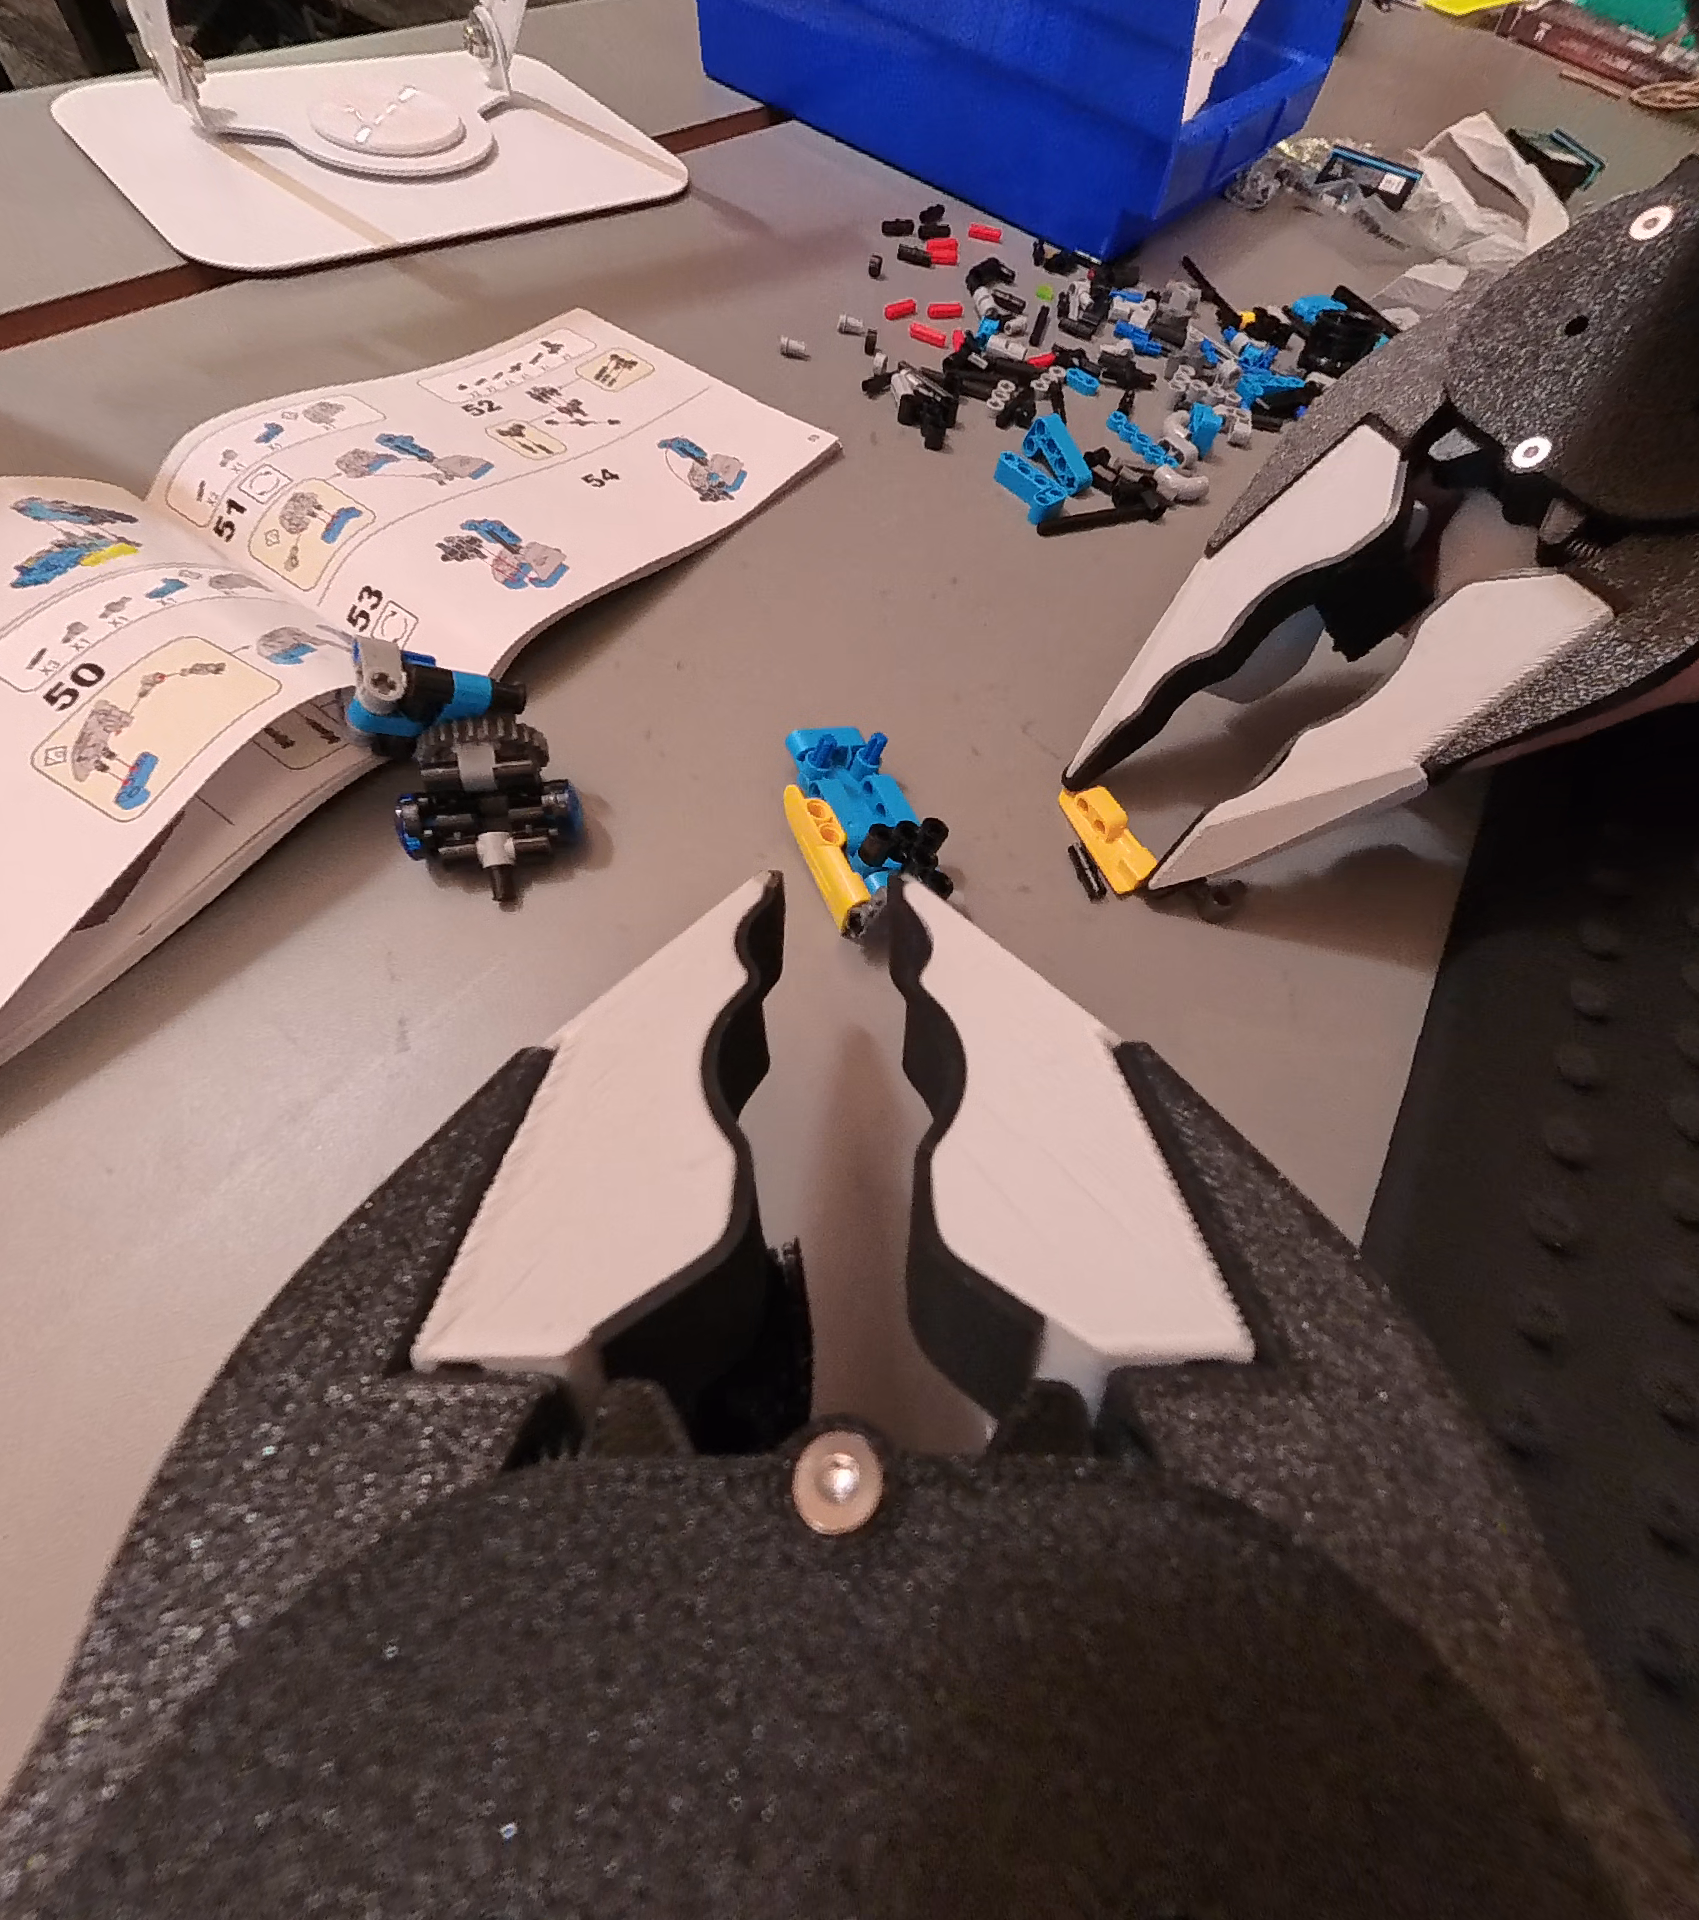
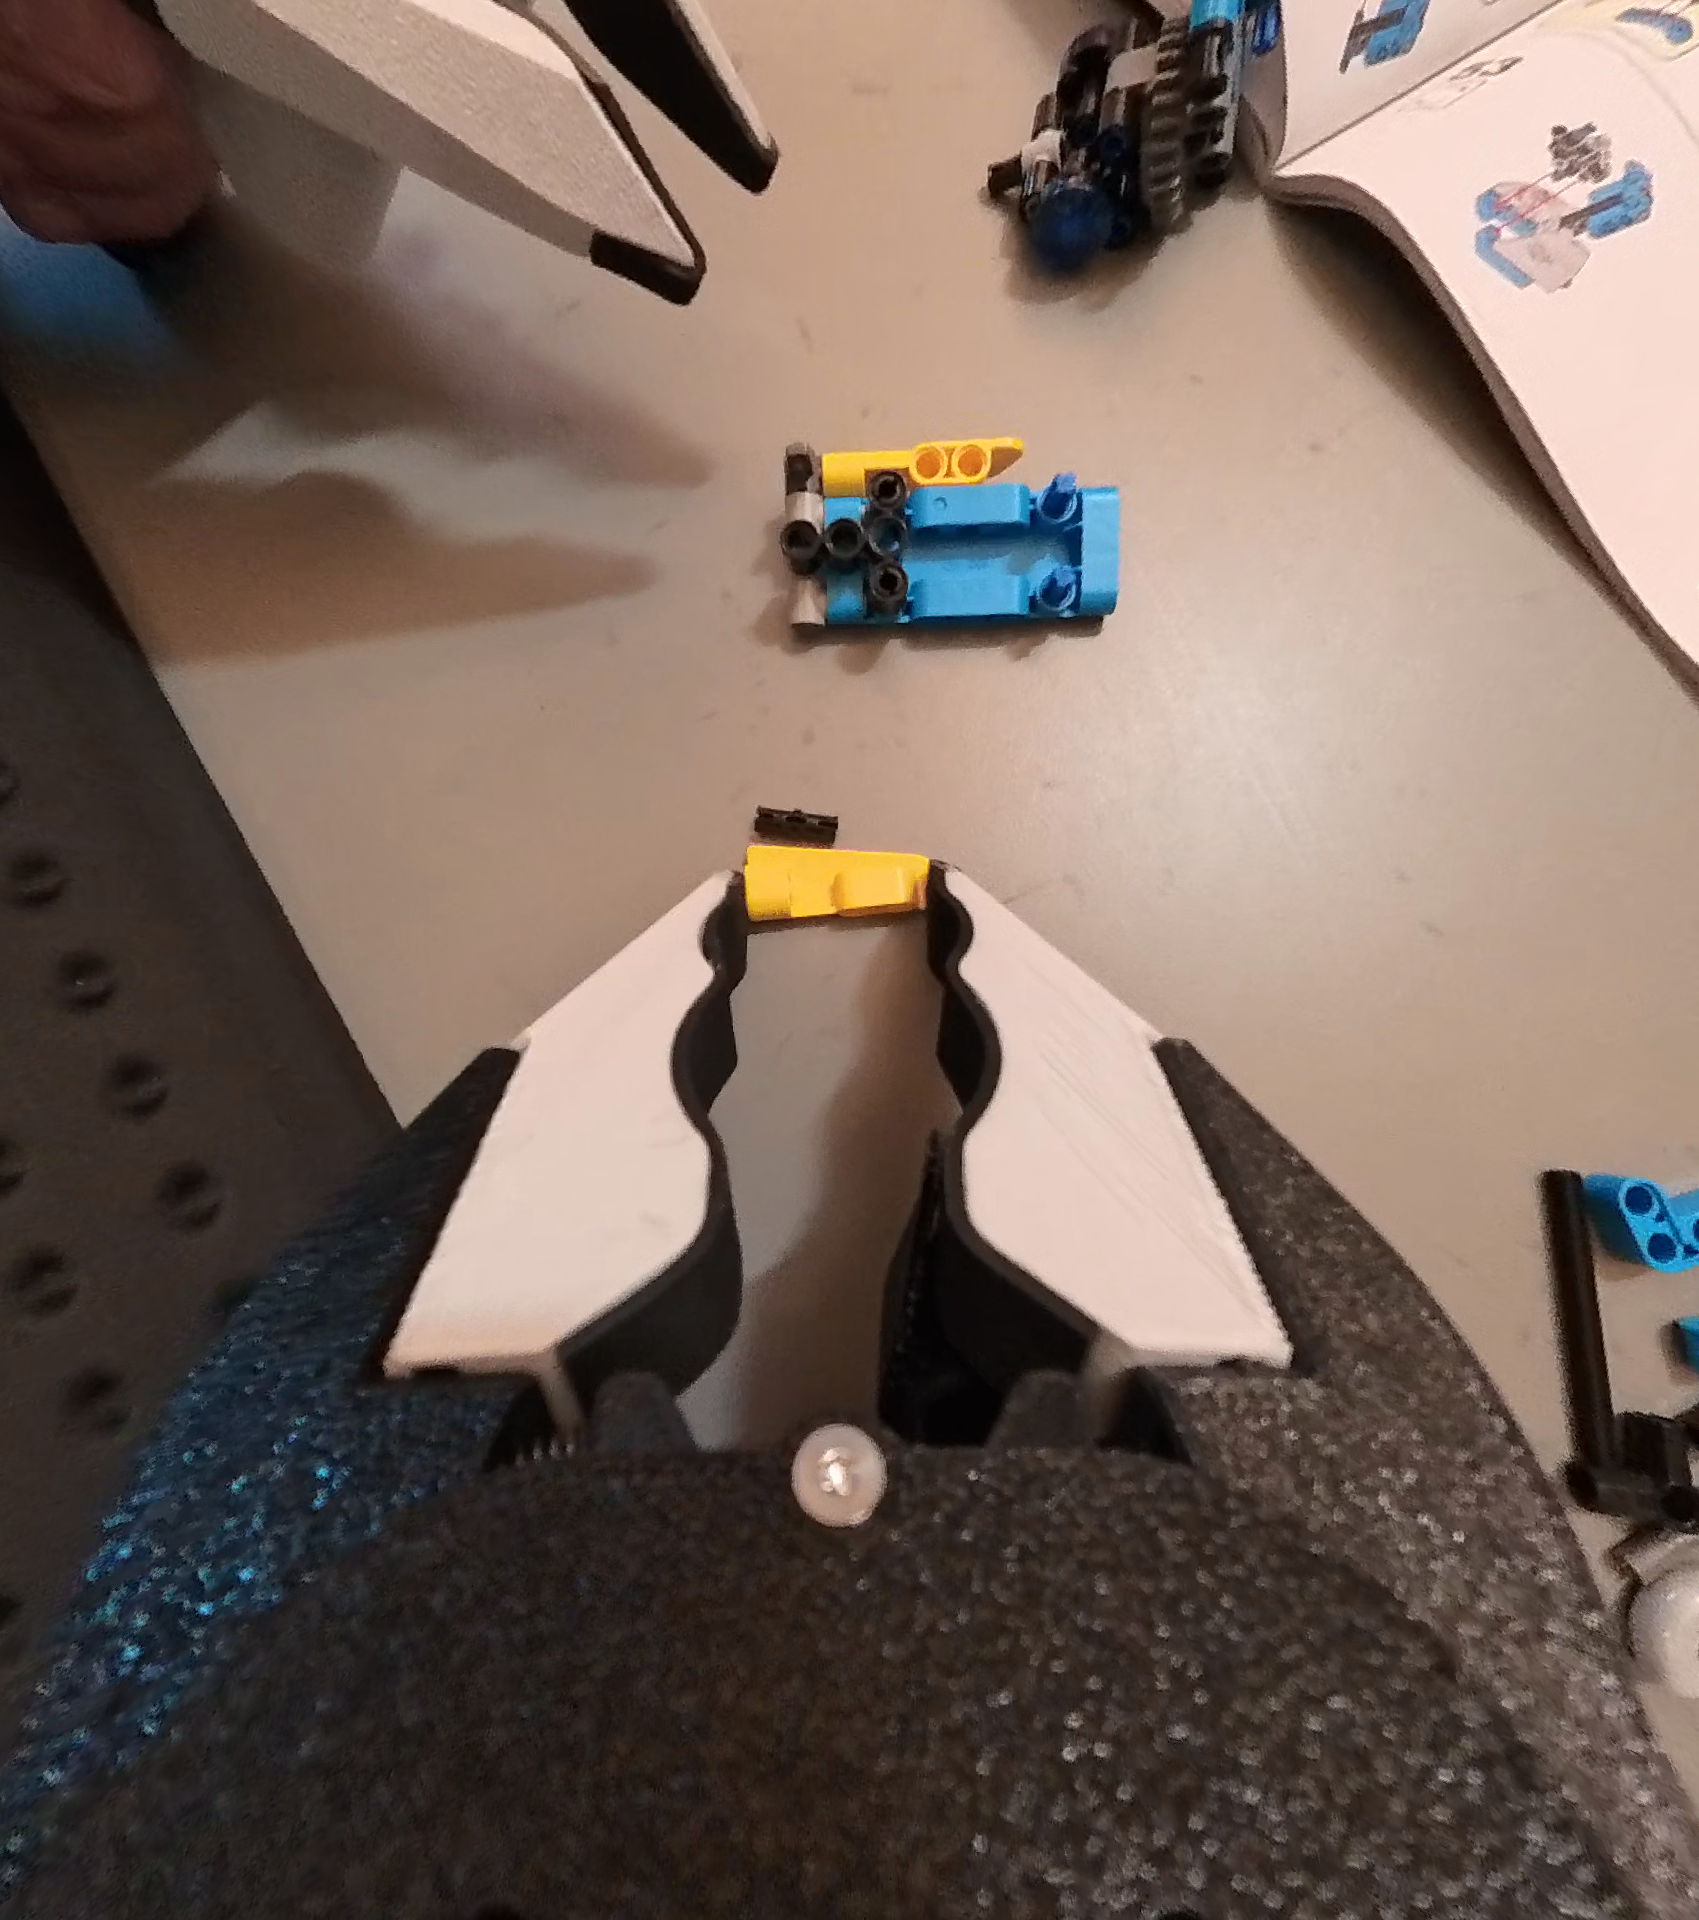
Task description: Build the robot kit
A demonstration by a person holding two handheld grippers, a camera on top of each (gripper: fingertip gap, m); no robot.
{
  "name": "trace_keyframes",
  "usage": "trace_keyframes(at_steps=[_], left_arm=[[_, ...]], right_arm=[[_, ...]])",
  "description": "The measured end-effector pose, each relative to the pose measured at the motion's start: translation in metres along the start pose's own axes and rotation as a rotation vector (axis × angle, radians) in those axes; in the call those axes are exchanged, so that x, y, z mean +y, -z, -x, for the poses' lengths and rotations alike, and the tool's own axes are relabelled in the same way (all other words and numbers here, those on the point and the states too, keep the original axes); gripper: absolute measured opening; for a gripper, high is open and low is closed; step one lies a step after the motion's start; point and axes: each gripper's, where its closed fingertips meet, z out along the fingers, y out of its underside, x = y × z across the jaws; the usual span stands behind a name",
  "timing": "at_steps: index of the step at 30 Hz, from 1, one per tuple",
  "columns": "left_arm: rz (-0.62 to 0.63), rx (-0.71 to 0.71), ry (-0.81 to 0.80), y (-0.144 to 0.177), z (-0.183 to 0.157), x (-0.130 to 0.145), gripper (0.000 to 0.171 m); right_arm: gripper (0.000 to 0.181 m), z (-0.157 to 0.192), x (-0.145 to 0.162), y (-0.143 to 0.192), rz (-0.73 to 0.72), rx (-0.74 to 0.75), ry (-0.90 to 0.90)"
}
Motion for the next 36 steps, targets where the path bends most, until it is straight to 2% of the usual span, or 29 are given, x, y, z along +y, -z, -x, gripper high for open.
trace_keyframes(at_steps=[6, 11, 13, 16, 19, 21, 26, 29, 36], left_arm=[[-0.012, 0.002, 0.016, 0.002, 0.002, -0.001, 0.019], [-0.036, -0.004, 0.036, 0.006, 0.005, -0.006, 0.019], [-0.055, -0.018, 0.048, 0.008, 0.011, -0.010, 0.020], [-0.081, -0.055, 0.055, 0.013, 0.023, -0.016, 0.019], [-0.154, -0.037, 0.156, 0.020, 0.034, -0.026, 0.020], [-0.214, -0.009, 0.245, 0.026, 0.042, -0.032, 0.020], [-0.358, 0.192, 0.434, 0.038, 0.037, -0.050, 0.024], [-0.370, 0.212, 0.409, 0.037, 0.032, -0.053, 0.024], [-0.421, 0.338, 0.427, 0.044, 0.015, -0.064, 0.026]], right_arm=[[0.032, -0.008, 0.000, 0.004, -0.010, 0.010, -0.042], [0.032, -0.026, -0.016, 0.016, -0.044, 0.071, -0.032], [0.032, -0.033, -0.038, 0.020, -0.111, 0.080, -0.027], [0.032, -0.045, -0.091, 0.024, -0.297, 0.083, -0.041], [0.032, -0.049, -0.141, 0.022, -0.503, 0.121, 0.085], [0.032, -0.044, -0.158, 0.017, -0.570, 0.122, 0.145], [0.032, -0.029, -0.167, 0.023, -0.712, 0.094, 0.153], [0.032, -0.025, -0.169, 0.032, -0.758, 0.081, 0.137], [0.032, -0.001, -0.166, 0.021, -0.711, 0.081, 0.306]])
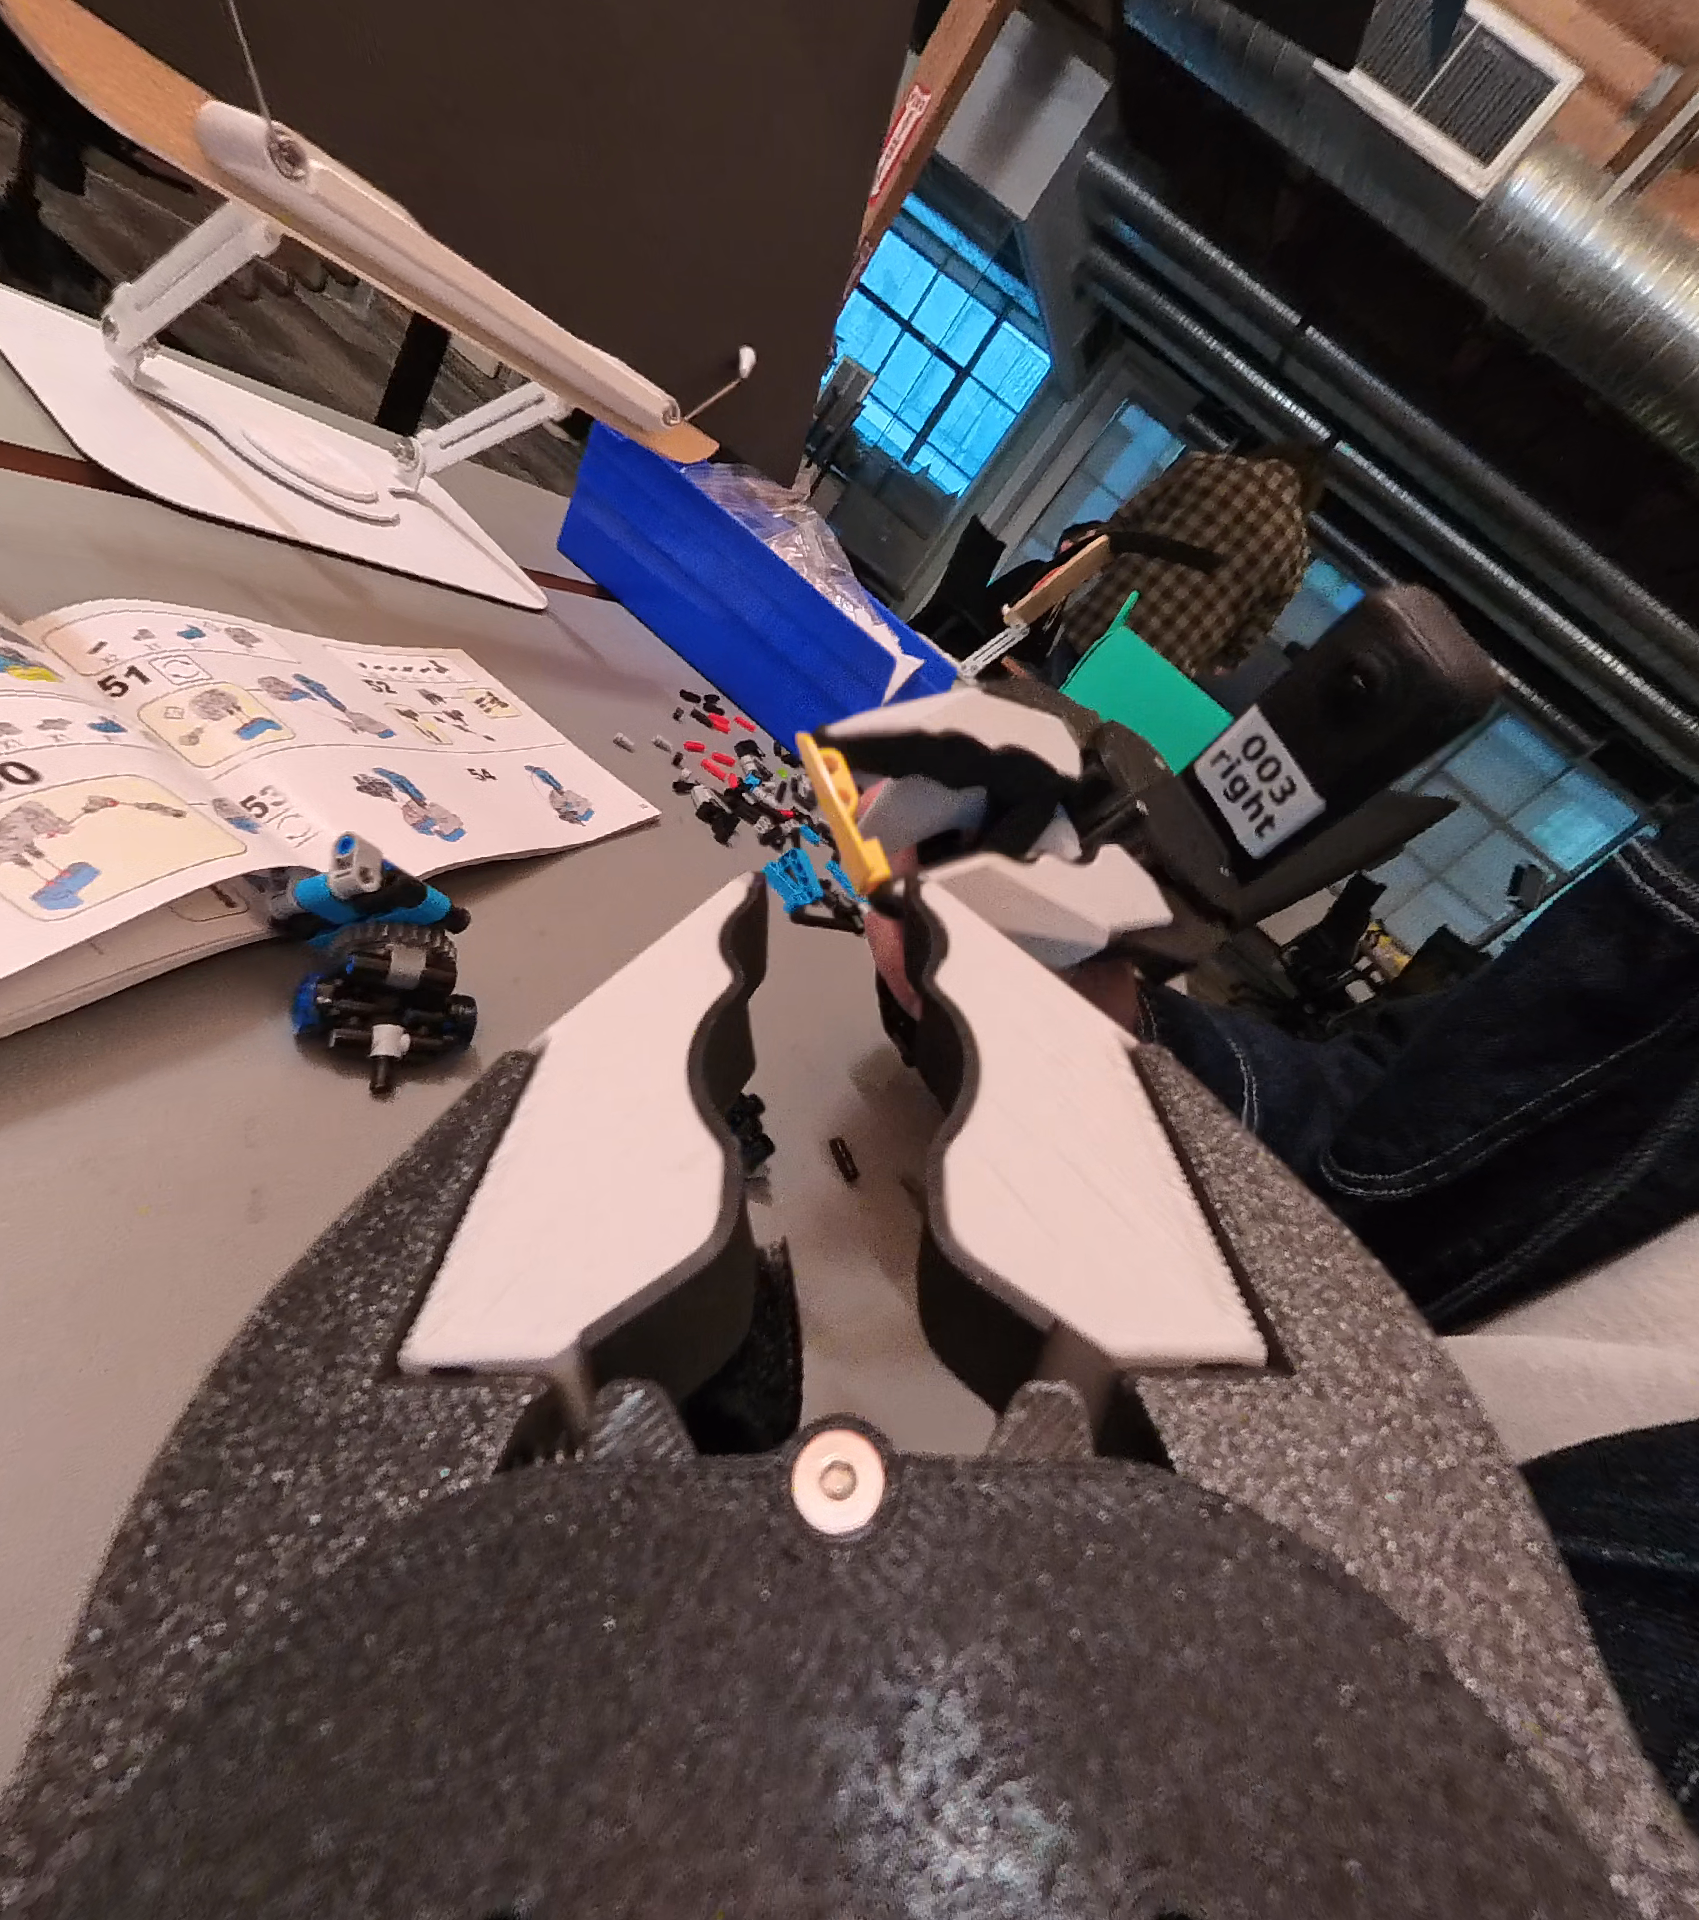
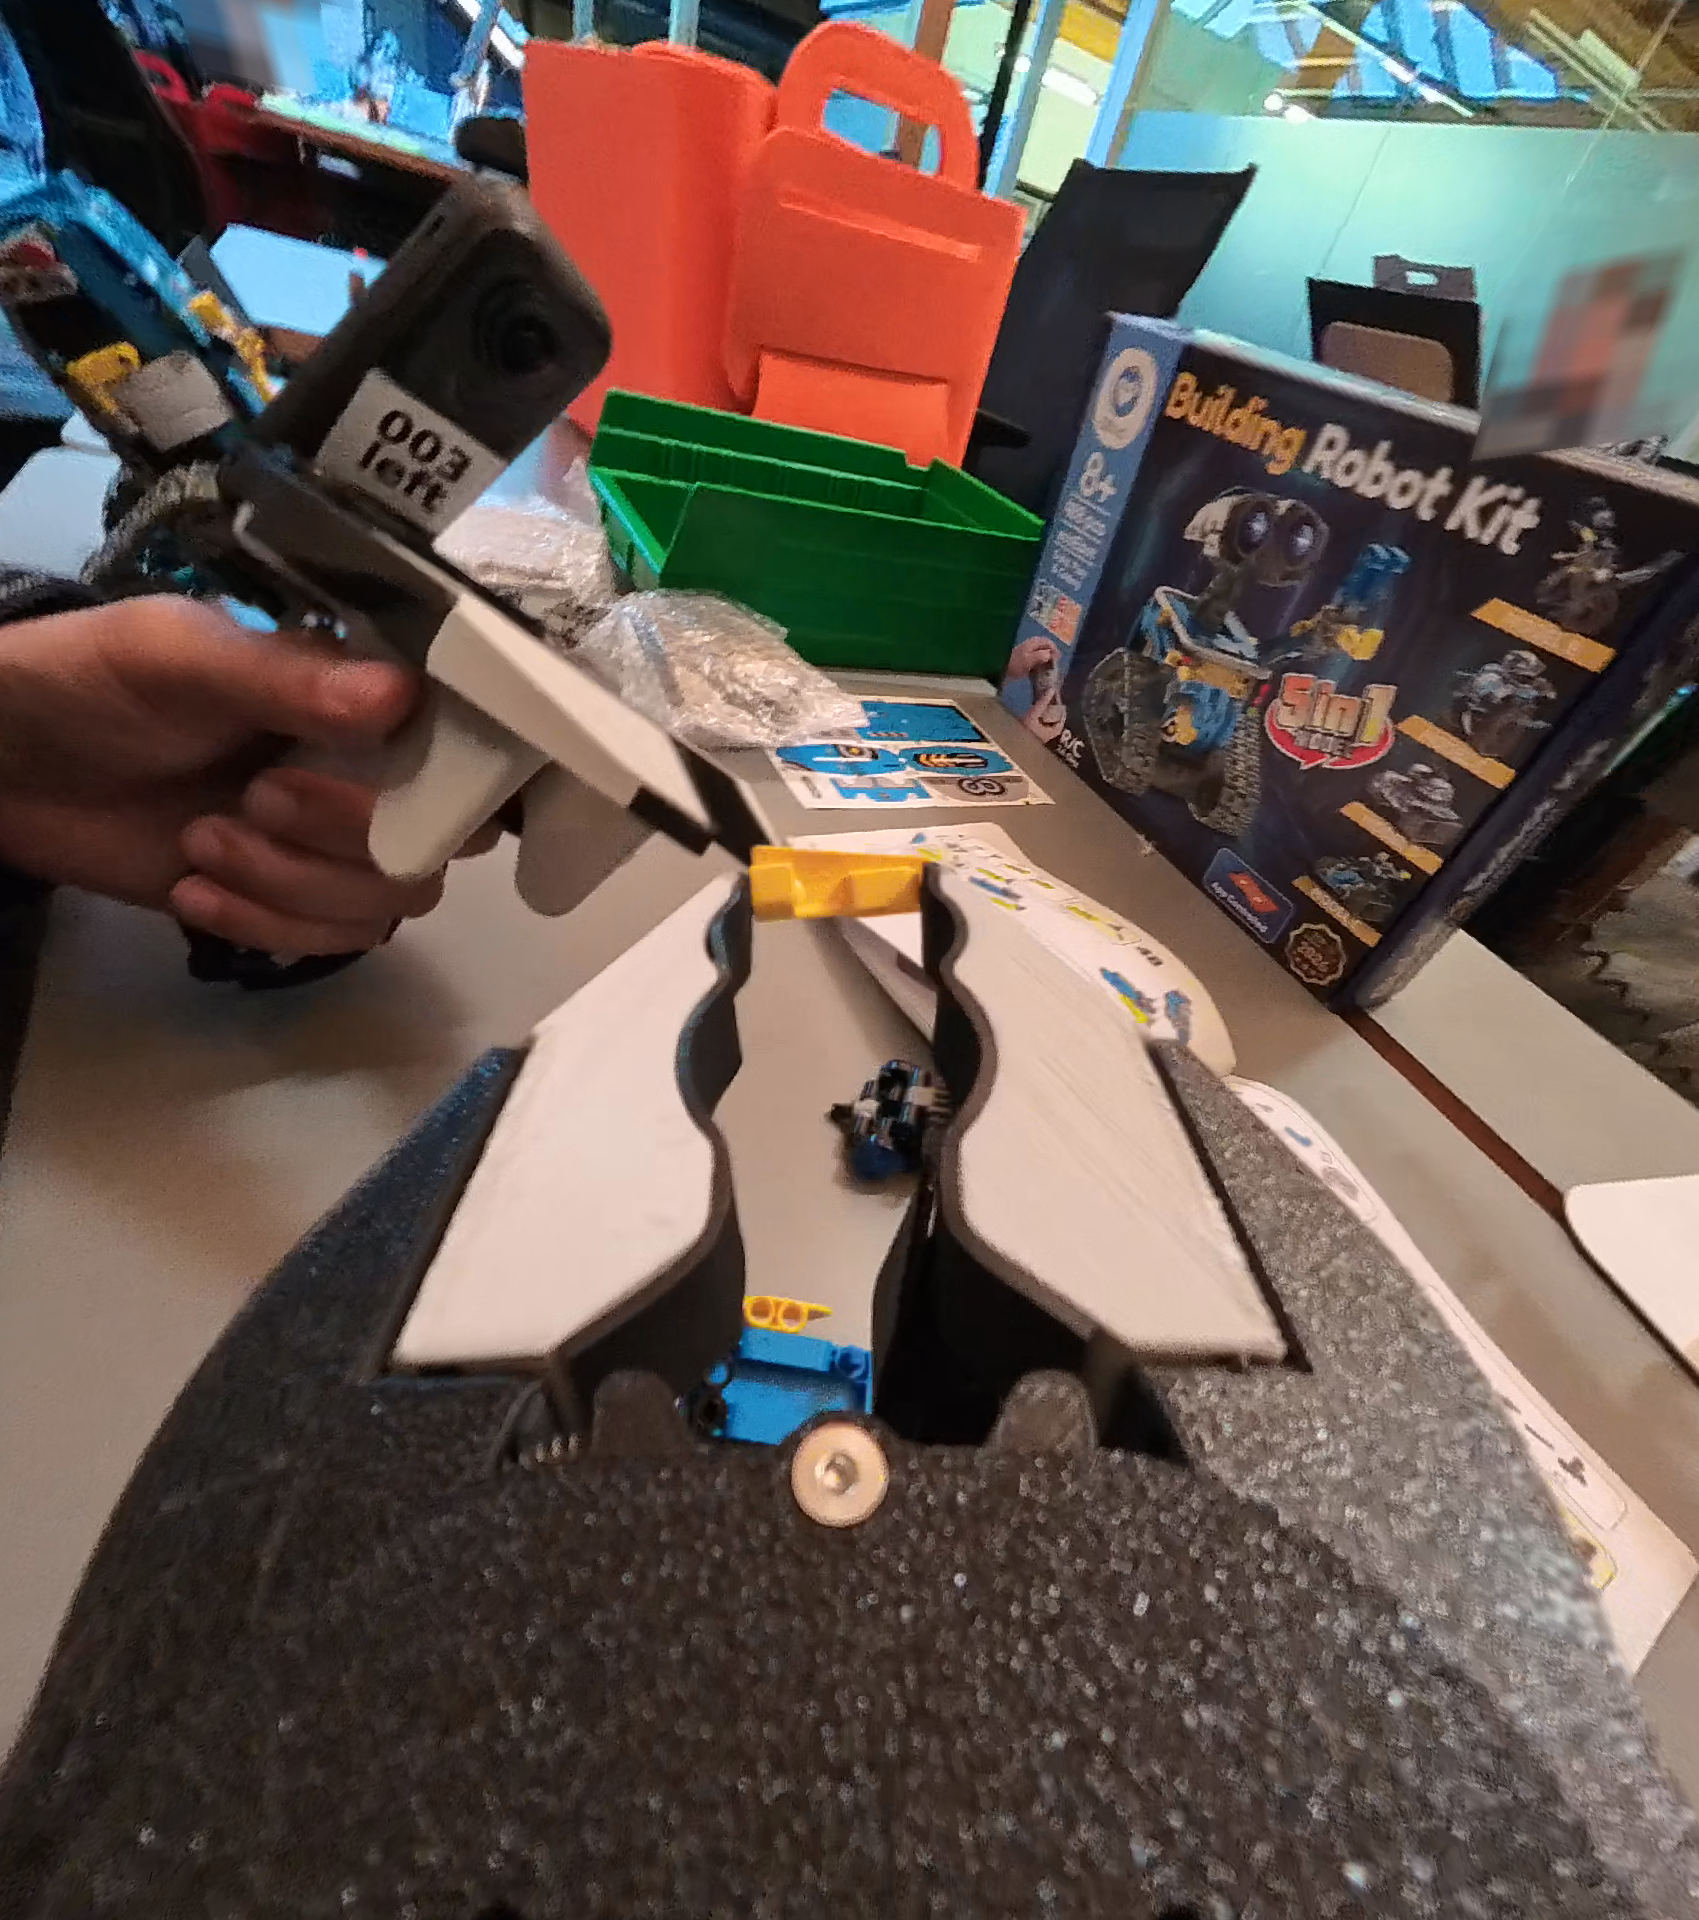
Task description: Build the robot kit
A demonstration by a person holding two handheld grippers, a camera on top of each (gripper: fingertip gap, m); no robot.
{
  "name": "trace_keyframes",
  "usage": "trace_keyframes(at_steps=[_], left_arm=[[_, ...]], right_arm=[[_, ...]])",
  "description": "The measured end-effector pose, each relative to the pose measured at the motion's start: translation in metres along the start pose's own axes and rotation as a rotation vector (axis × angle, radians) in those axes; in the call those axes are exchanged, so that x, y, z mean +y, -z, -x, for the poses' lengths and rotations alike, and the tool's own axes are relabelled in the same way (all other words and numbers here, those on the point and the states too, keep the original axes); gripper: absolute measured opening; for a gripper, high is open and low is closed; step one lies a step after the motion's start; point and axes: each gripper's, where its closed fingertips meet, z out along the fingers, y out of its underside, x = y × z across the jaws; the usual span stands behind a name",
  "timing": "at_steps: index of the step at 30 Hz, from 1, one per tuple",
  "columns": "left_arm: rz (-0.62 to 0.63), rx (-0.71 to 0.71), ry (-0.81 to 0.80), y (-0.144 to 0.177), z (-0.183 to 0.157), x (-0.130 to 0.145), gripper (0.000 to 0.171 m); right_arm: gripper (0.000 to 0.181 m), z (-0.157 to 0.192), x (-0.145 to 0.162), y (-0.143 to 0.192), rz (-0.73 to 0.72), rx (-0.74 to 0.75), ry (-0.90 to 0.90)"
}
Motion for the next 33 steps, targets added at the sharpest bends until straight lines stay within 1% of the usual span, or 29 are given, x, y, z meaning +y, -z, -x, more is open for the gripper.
trace_keyframes(at_steps=[6, 9, 18, 21, 24, 31, 33], left_arm=[[-0.004, 0.038, 0.088, 0.003, 0.002, 0.001, 0.024], [0.010, 0.019, 0.097, 0.003, 0.006, 0.004, 0.024], [0.050, -0.016, 0.085, 0.002, 0.010, 0.010, 0.020], [0.066, -0.010, 0.091, 0.001, 0.009, 0.013, 0.012], [0.075, 0.024, 0.107, 0.001, 0.005, 0.015, 0.005], [0.104, 0.023, 0.104, 0.000, 0.004, 0.019, 0.002], [0.095, 0.031, 0.117, 0.000, 0.004, 0.018, 0.002]], right_arm=[[0.032, 0.017, 0.010, -0.006, 0.072, 0.005, 0.213], [0.032, 0.021, 0.013, -0.008, 0.091, 0.010, 0.271], [0.032, 0.023, 0.014, -0.008, 0.093, 0.005, 0.288], [0.032, 0.023, 0.014, -0.008, 0.095, 0.008, 0.300], [0.032, 0.023, 0.014, -0.007, 0.094, 0.007, 0.314], [0.032, 0.026, 0.014, -0.006, 0.095, -0.002, 0.327], [0.032, 0.026, 0.014, -0.006, 0.093, -0.001, 0.312]])
